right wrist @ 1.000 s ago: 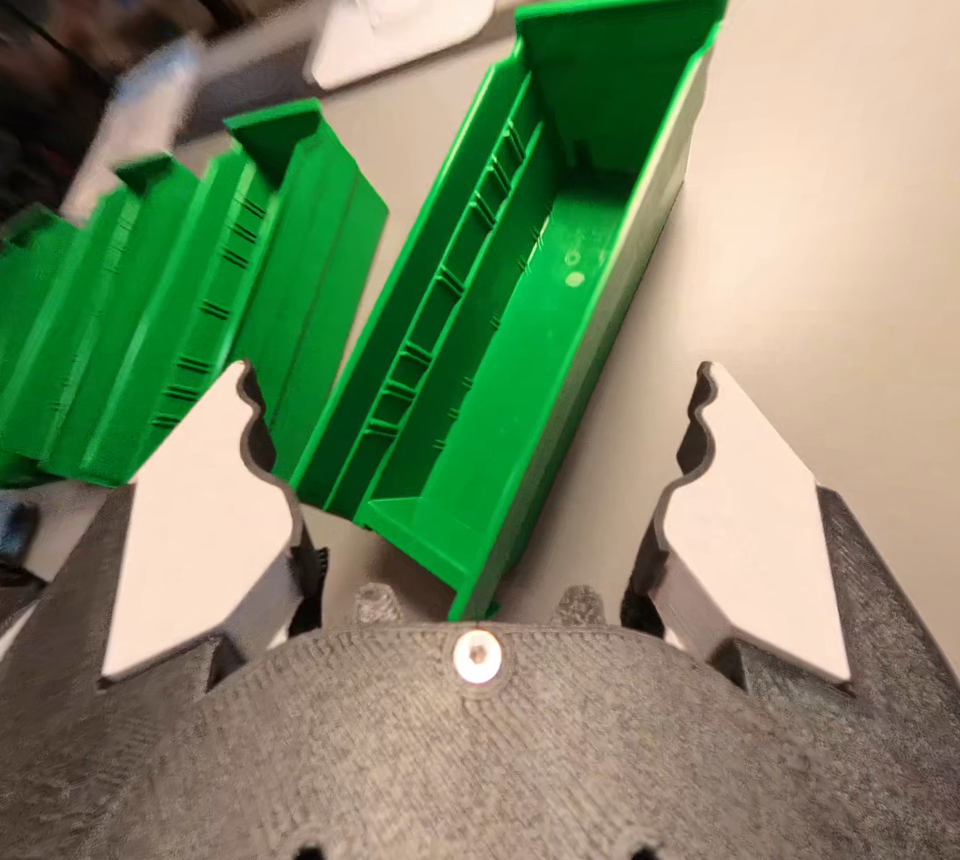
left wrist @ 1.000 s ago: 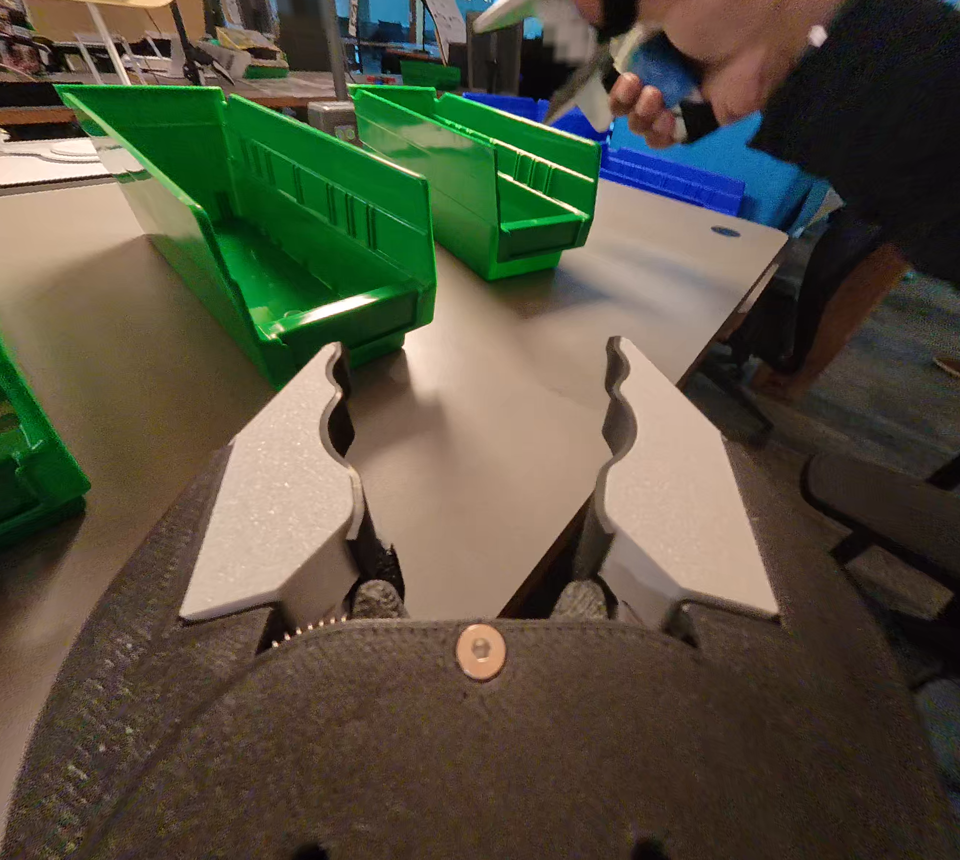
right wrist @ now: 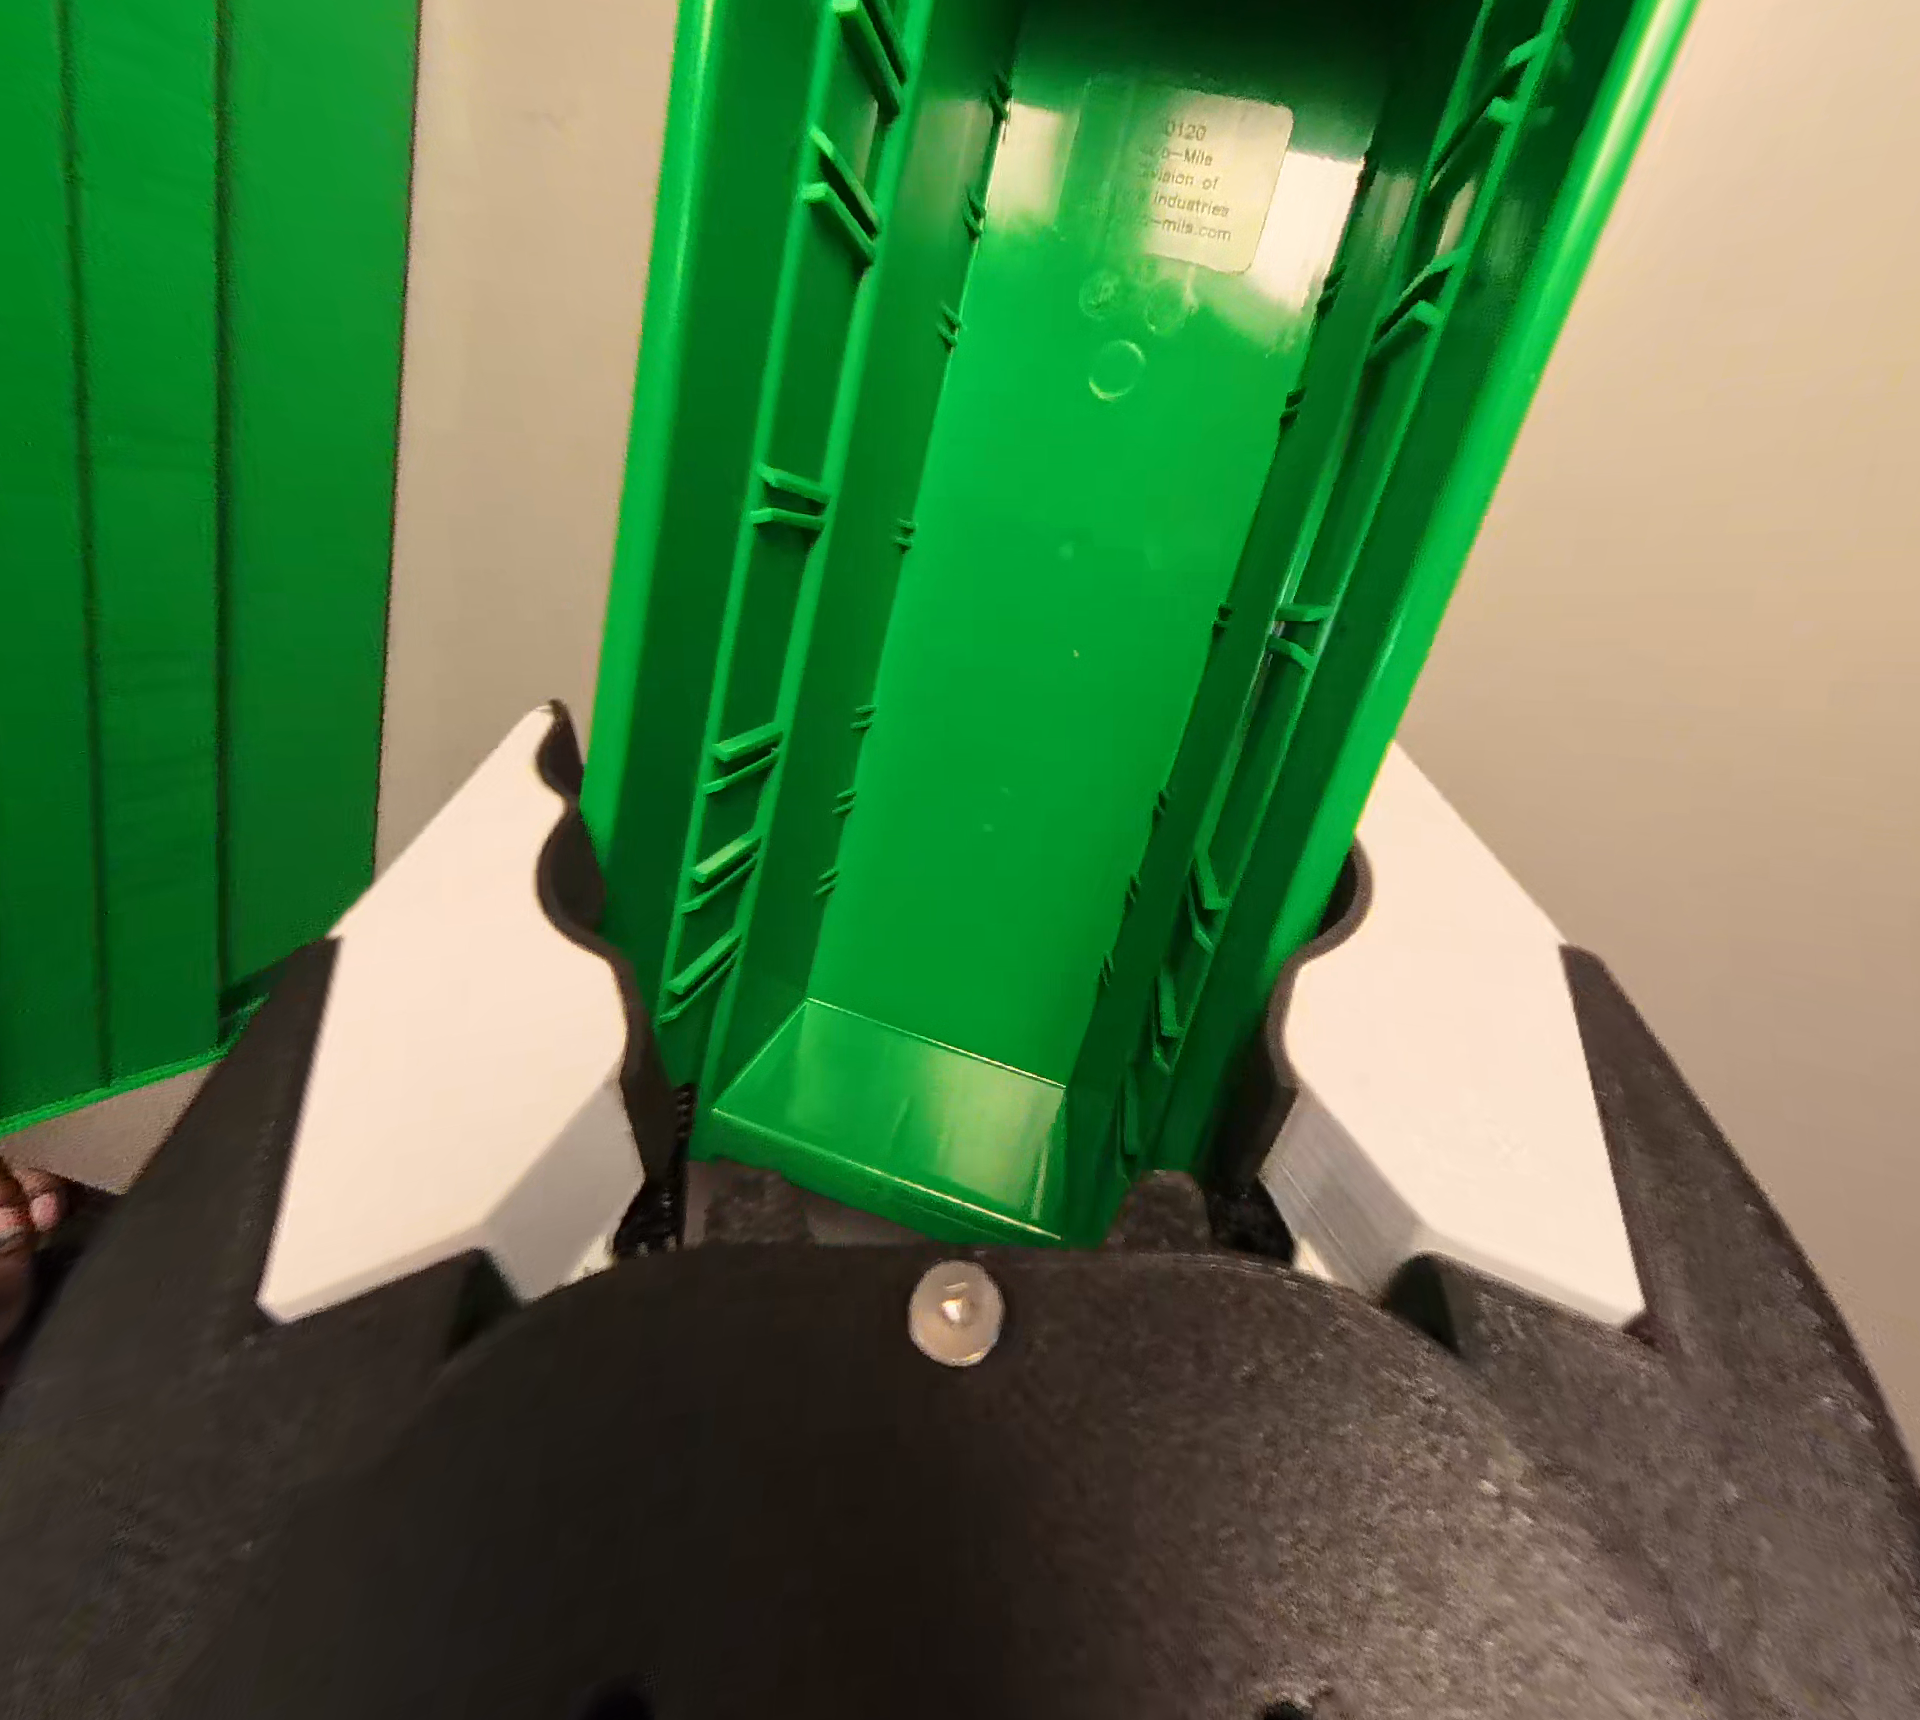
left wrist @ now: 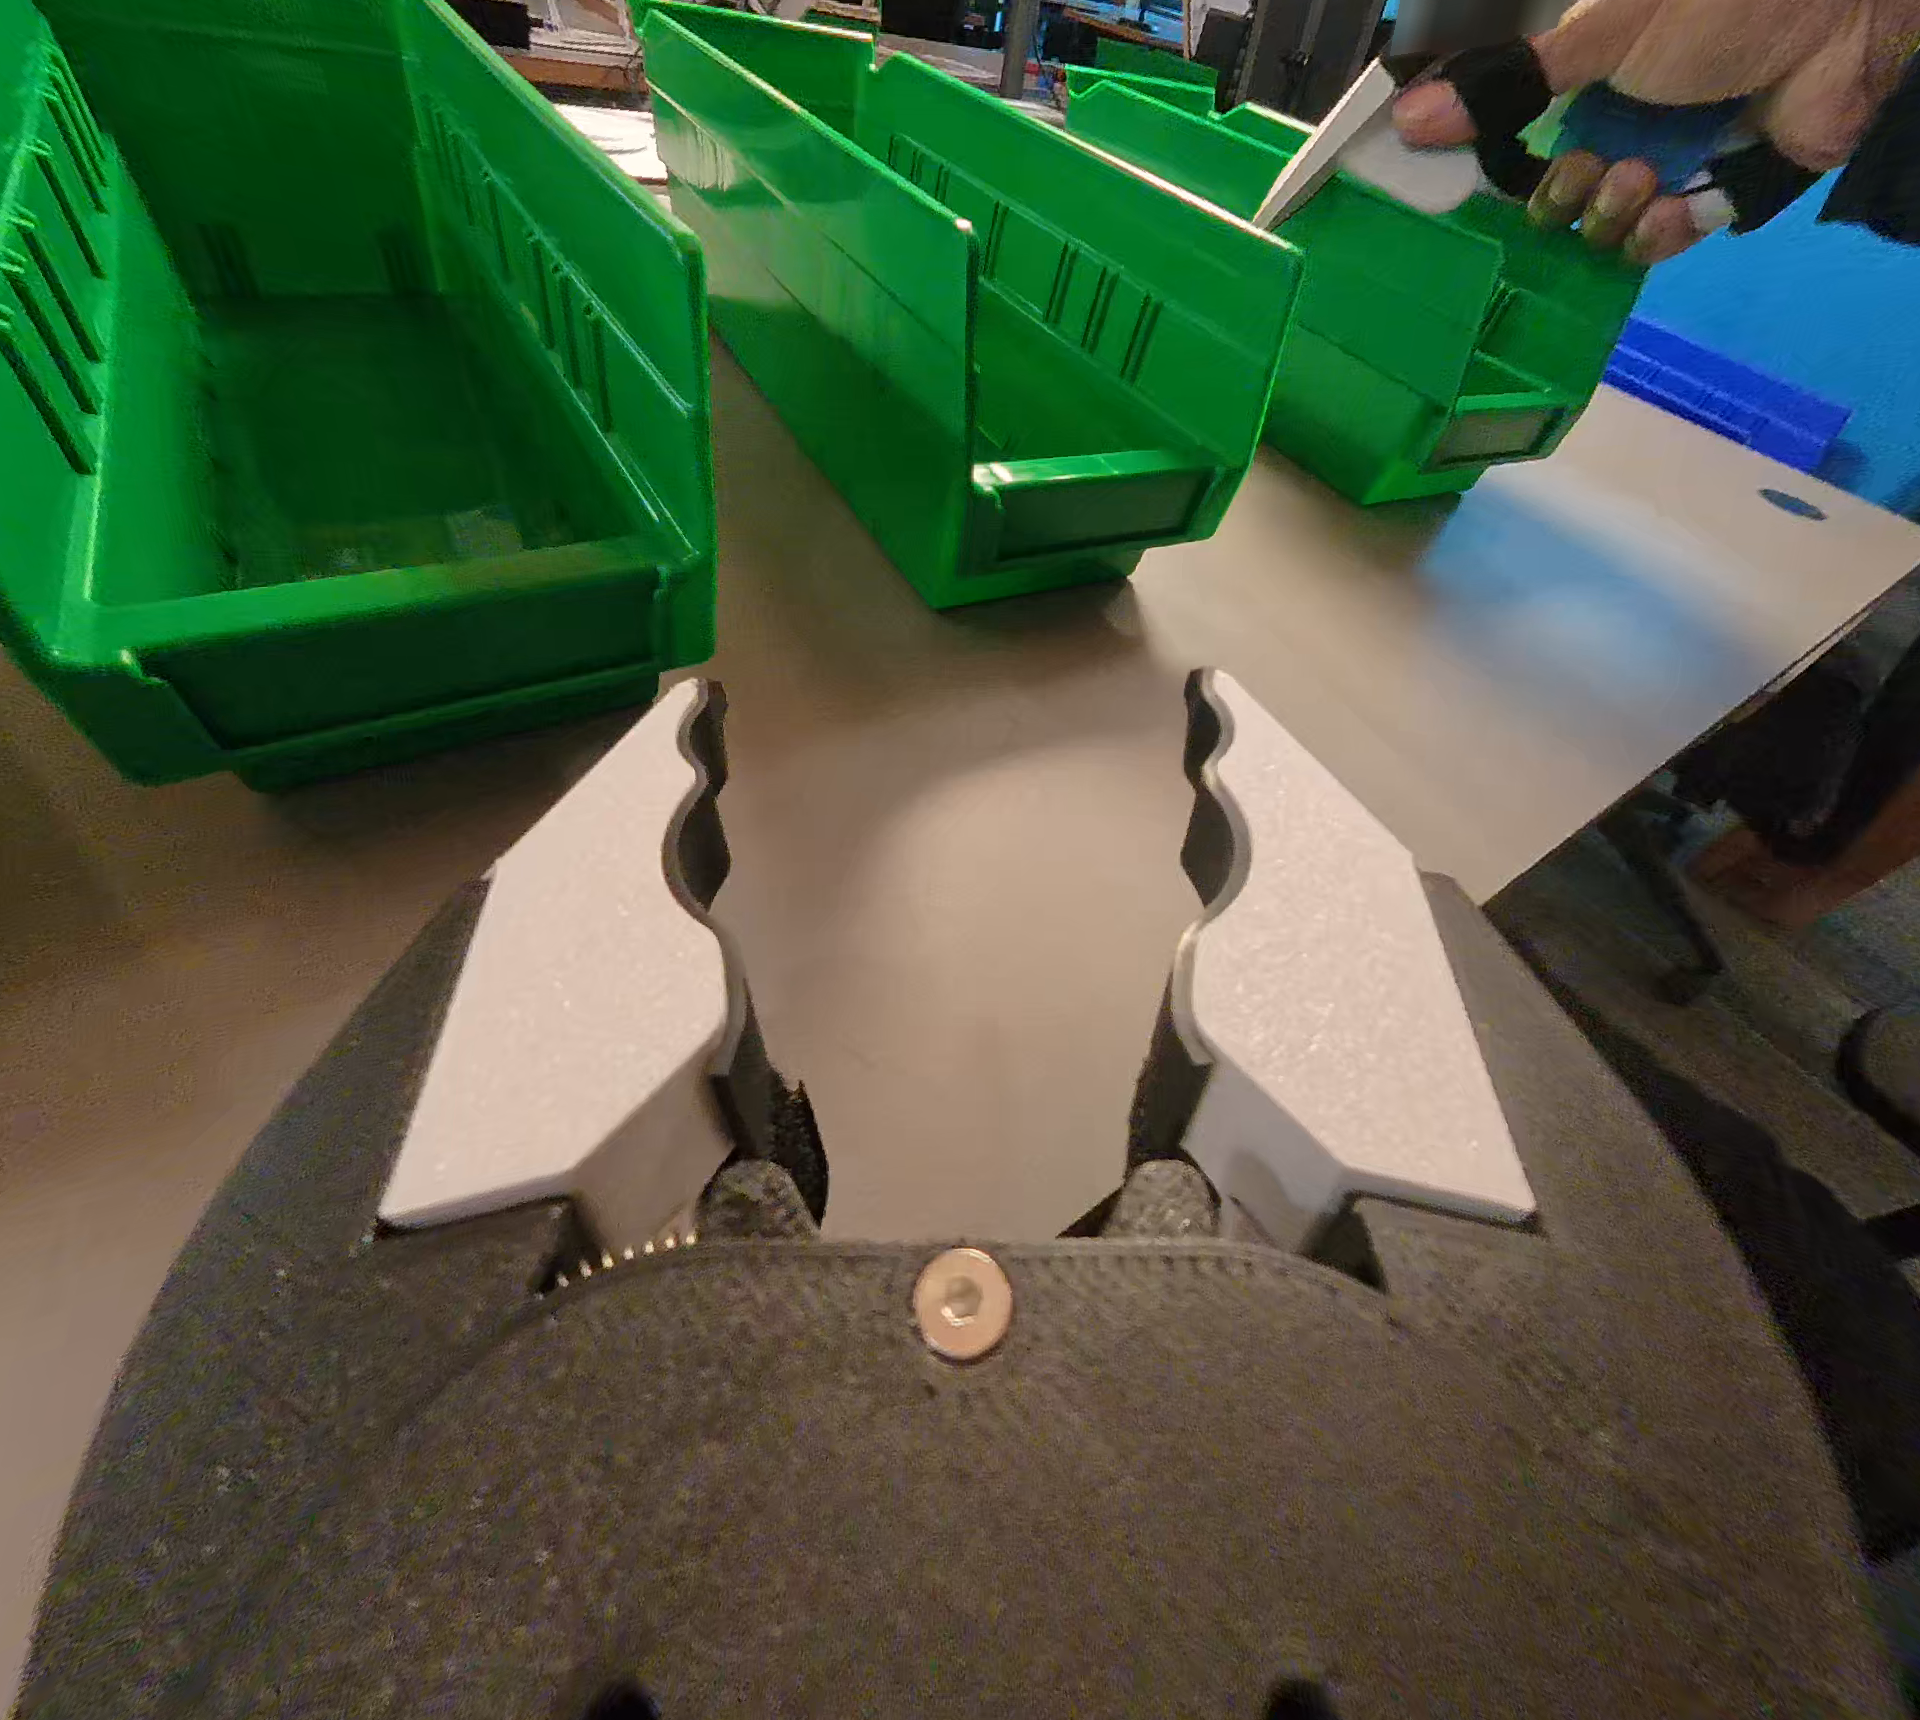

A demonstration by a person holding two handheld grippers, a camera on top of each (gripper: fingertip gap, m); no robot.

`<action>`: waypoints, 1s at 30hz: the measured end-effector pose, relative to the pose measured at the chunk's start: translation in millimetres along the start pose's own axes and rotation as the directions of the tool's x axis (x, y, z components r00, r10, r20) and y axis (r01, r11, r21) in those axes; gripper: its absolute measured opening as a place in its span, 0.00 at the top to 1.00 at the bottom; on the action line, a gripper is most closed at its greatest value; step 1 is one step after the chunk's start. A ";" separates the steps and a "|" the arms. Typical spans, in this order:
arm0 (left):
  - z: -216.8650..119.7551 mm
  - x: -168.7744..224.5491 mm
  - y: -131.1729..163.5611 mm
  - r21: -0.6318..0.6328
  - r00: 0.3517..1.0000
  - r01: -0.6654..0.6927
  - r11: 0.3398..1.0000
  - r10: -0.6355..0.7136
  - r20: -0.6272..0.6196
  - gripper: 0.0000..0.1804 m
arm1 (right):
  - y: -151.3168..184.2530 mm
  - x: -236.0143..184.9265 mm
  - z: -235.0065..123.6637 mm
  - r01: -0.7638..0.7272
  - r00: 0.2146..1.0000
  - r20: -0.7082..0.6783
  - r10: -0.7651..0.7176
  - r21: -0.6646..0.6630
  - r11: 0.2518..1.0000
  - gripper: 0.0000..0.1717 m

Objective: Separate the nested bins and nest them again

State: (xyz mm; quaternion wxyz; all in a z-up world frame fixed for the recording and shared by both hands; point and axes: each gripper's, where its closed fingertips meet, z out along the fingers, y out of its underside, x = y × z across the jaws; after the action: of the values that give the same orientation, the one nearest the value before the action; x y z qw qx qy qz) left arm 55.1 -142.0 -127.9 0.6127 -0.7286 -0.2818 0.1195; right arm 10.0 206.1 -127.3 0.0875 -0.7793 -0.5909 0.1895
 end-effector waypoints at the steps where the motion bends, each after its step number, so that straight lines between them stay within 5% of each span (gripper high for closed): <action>1: 0.6 0.7 1.2 -0.005 1.000 -0.018 1.000 0.018 0.008 0.51 | 0.0 -0.8 -1.2 -0.002 1.000 0.007 0.002 0.007 1.000 0.23; 10: 1.2 1.9 3.0 -0.003 0.999 -0.051 0.999 0.051 0.019 0.53 | 10.6 -2.1 -11.3 0.035 0.999 0.010 -0.035 -0.015 0.999 0.34; 15: 0.8 0.7 1.6 0.003 1.000 -0.023 1.000 0.023 0.008 0.54 | 1.7 -25.3 -31.3 -0.003 0.988 0.151 -0.003 0.035 0.999 0.34; 24: 1.5 -0.4 2.4 -0.001 0.999 -0.033 0.999 0.033 0.027 0.55 | -44.5 -160.9 -120.4 -0.044 0.867 0.493 -0.067 0.211 0.977 0.34; 30: 1.4 -0.5 2.3 -0.001 0.999 -0.030 1.000 0.030 0.024 0.55 | -51.2 -234.1 -117.7 -0.055 0.838 0.543 -0.058 0.189 0.980 0.33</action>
State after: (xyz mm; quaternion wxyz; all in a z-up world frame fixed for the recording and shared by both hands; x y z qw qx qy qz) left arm 54.6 -141.3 -130.5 0.6072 -0.7314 -0.2784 0.1373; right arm -42.4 7.6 43.5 -0.0076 -0.6799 -0.5703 0.4609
